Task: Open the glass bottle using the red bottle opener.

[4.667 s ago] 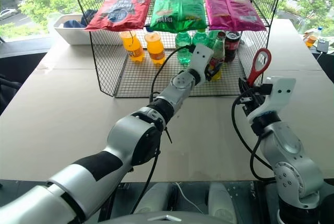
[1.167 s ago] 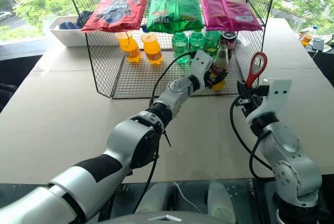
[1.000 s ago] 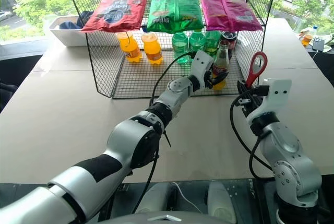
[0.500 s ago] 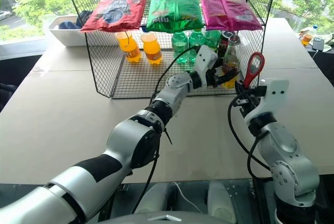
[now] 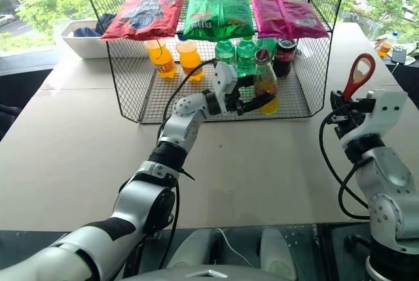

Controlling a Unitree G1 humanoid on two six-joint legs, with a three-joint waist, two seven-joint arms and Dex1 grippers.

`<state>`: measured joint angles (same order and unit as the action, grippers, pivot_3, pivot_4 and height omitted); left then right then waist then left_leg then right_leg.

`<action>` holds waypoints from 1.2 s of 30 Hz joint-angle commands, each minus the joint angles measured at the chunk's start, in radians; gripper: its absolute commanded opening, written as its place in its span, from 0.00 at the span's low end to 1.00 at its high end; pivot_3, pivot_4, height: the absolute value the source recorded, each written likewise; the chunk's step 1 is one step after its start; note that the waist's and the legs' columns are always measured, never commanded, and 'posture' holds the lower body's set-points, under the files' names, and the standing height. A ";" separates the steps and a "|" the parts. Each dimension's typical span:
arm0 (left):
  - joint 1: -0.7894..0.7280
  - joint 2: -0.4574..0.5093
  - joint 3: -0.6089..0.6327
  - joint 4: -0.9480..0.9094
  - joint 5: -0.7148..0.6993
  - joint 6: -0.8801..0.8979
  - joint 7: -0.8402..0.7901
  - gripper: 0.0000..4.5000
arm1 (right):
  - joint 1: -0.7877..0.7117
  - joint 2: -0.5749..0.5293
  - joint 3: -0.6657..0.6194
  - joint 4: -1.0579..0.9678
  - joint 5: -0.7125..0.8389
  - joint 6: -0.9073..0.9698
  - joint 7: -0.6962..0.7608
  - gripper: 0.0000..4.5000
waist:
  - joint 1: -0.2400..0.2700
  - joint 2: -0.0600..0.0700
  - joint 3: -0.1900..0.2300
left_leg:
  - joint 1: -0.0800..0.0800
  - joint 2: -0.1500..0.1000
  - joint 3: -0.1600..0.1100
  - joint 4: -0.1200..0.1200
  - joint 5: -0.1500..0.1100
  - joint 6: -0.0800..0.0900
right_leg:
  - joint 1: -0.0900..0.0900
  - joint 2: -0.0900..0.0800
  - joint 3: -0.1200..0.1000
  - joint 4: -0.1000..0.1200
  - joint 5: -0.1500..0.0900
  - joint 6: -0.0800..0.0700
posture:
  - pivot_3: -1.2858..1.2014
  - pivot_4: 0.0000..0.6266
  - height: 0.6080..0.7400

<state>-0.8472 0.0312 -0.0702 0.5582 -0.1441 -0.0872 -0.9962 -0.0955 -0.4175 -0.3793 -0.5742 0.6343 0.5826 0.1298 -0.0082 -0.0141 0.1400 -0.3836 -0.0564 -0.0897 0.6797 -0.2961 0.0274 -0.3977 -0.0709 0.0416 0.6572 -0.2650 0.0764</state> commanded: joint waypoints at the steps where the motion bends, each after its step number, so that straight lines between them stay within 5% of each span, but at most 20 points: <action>1: 0.037 0.020 -0.039 -0.189 -0.044 0.070 -0.026 0.58 | -0.004 -0.017 -0.014 -0.008 -0.019 -0.034 0.022 0.00 | -0.002 0.000 0.000 | 0.000 0.000 0.000 0.000 0.000 0.000 | 0.000 0.000 0.000 0.000 0.000 0.000 | 0.52 0.24 1.00; 10: 0.229 0.190 -0.064 -0.456 -0.117 0.297 -0.085 0.58 | 0.008 0.021 0.047 -0.017 -0.073 -0.056 0.027 0.00 | -0.008 0.001 0.000 | 0.002 0.003 0.002 0.000 0.000 0.001 | 0.000 0.001 0.002 0.002 0.000 0.000 | 0.52 0.24 1.00; 16: 0.322 0.276 -0.075 -0.497 -0.078 0.288 -0.057 0.58 | 0.004 0.056 0.091 -0.004 -0.090 -0.071 0.032 0.00 | -0.002 0.001 0.000 | 0.002 0.002 0.002 0.000 0.000 0.001 | 0.000 0.001 0.002 0.001 0.000 0.000 | 0.52 0.24 1.00; 36: 0.338 0.277 -0.054 -0.551 -0.173 0.366 0.030 0.58 | -0.020 0.096 0.139 0.016 -0.119 -0.077 0.044 0.00 | -0.006 0.001 0.000 | 0.002 0.003 0.002 0.000 -0.001 0.001 | 0.000 0.000 0.002 0.000 0.000 0.000 | 0.52 0.24 1.00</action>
<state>-0.4874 0.3125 -0.1353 0.0598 -0.3019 0.2985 -0.9765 -0.1061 -0.3230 -0.2316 -0.5343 0.5162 0.5300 0.1685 -0.0137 -0.0131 0.1396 -0.3817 -0.0538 -0.0876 0.6796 -0.2966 0.0279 -0.3977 -0.0705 0.0435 0.6573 -0.2651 0.0761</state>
